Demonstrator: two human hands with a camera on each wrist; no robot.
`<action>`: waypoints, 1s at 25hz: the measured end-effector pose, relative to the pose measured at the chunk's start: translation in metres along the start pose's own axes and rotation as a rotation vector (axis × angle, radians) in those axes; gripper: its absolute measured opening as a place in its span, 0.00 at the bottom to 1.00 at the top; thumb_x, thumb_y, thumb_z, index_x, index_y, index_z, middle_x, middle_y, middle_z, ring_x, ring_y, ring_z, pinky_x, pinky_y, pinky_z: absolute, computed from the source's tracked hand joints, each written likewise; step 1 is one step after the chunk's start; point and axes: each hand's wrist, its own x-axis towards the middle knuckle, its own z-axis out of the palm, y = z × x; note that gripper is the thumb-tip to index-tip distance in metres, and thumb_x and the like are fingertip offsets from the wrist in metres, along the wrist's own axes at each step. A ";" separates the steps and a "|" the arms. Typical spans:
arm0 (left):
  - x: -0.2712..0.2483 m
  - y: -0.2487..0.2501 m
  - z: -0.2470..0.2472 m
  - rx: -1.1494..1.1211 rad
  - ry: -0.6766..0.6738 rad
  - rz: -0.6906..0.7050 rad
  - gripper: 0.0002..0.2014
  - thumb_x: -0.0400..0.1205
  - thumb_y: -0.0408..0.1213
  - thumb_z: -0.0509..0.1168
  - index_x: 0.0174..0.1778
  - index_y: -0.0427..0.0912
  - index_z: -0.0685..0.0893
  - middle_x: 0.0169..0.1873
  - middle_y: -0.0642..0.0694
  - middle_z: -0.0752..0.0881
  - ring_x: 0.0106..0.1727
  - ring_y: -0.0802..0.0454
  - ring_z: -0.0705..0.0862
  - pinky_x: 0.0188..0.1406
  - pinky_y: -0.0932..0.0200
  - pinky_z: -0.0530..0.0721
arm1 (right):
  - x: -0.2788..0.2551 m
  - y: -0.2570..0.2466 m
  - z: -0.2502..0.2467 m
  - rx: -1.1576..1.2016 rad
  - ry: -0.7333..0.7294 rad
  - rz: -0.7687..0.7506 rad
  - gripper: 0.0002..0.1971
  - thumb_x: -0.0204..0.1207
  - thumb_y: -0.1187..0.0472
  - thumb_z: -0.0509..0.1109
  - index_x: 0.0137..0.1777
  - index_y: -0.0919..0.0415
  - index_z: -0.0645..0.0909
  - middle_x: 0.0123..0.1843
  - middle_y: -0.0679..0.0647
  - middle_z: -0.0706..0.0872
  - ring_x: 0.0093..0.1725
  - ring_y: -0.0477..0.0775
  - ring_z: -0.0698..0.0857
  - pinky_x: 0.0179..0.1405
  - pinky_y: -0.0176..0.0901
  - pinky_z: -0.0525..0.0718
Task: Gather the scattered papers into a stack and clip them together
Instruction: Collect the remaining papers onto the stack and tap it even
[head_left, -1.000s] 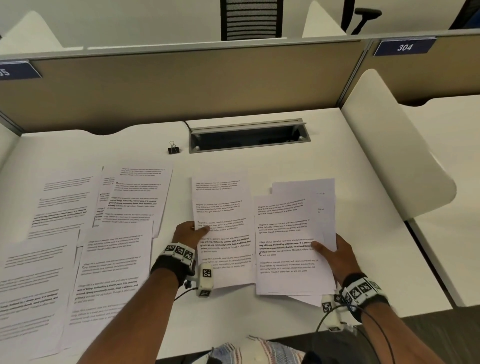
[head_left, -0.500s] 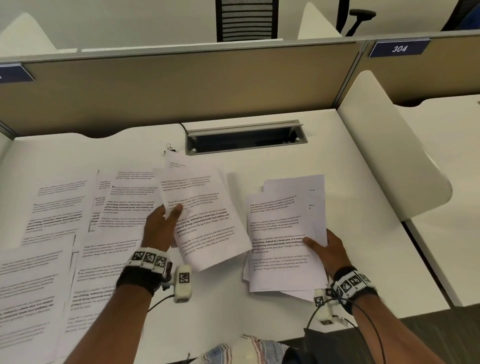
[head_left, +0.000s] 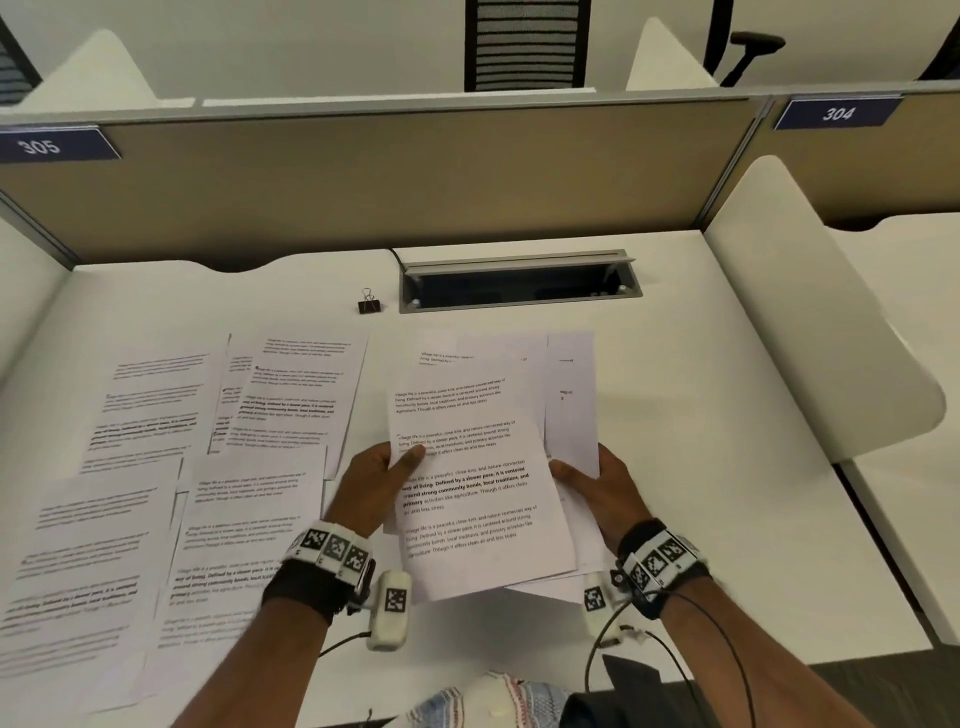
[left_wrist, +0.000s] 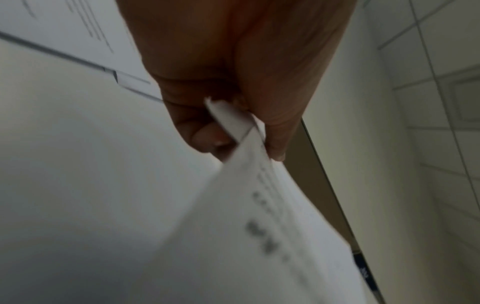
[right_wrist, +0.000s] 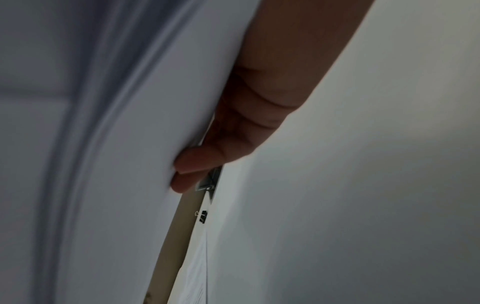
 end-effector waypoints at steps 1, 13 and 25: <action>-0.001 -0.003 -0.002 -0.010 -0.007 -0.005 0.12 0.83 0.53 0.69 0.57 0.52 0.88 0.43 0.56 0.94 0.42 0.63 0.93 0.45 0.58 0.93 | 0.000 -0.004 0.005 -0.006 -0.019 -0.010 0.23 0.74 0.58 0.81 0.69 0.54 0.82 0.60 0.52 0.92 0.57 0.56 0.92 0.49 0.46 0.91; -0.008 -0.002 -0.010 -0.266 -0.227 -0.045 0.20 0.80 0.38 0.76 0.68 0.50 0.83 0.60 0.48 0.92 0.61 0.46 0.92 0.62 0.40 0.89 | 0.003 -0.038 0.042 -0.134 -0.089 -0.128 0.16 0.79 0.55 0.76 0.66 0.55 0.83 0.58 0.53 0.93 0.55 0.54 0.93 0.51 0.48 0.92; 0.004 0.030 -0.020 -0.069 -0.093 0.308 0.23 0.80 0.36 0.77 0.58 0.73 0.81 0.55 0.58 0.89 0.62 0.57 0.87 0.57 0.57 0.88 | 0.005 -0.053 0.049 -0.246 0.050 -0.341 0.12 0.78 0.67 0.77 0.59 0.59 0.83 0.51 0.43 0.90 0.48 0.32 0.89 0.44 0.26 0.86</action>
